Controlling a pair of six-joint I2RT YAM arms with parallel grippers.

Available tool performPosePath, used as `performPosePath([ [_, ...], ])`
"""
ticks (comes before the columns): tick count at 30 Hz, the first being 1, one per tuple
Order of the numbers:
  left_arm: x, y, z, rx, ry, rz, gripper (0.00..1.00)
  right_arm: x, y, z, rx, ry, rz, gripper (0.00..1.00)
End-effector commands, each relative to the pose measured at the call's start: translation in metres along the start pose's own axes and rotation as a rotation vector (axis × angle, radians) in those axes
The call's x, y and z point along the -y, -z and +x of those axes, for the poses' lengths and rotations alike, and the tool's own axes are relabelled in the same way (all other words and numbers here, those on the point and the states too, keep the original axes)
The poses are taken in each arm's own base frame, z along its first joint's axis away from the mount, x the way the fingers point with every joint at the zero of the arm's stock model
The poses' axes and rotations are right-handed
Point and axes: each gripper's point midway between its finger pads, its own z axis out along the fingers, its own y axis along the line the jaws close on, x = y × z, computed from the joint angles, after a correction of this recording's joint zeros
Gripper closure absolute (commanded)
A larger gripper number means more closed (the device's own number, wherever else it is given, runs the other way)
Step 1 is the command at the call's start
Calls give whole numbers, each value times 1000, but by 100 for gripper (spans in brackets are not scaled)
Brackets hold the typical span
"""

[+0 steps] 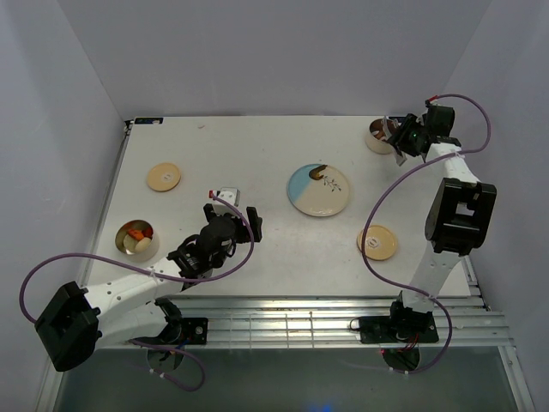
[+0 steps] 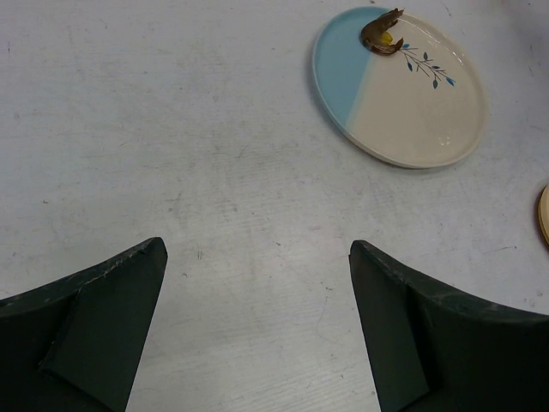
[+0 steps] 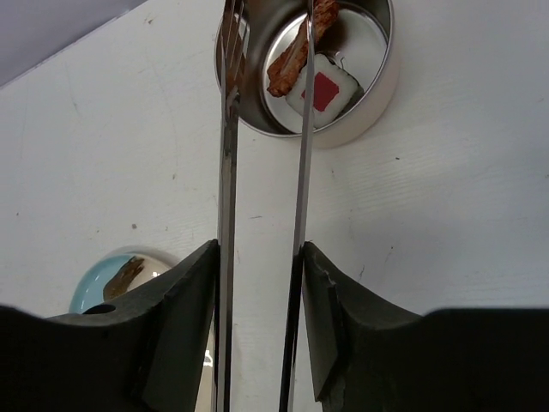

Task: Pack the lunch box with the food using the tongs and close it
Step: Place the fake food in the packing box, then pick up the fake food from the plate.

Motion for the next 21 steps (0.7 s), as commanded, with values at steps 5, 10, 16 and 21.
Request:
performPosePath([
  [5, 3, 5, -21, 57, 21, 0, 2, -69, 49, -5, 64, 99, -70, 53],
  [10, -2, 7, -24, 76, 34, -15, 2, -112, 60, 59, -8, 150, -79, 52],
  [16, -8, 12, -28, 103, 53, -33, 2, -154, 62, 115, -48, 225, -85, 50],
  [21, -6, 12, -28, 103, 62, -21, 2, -168, 60, 151, -88, 222, -35, 45],
])
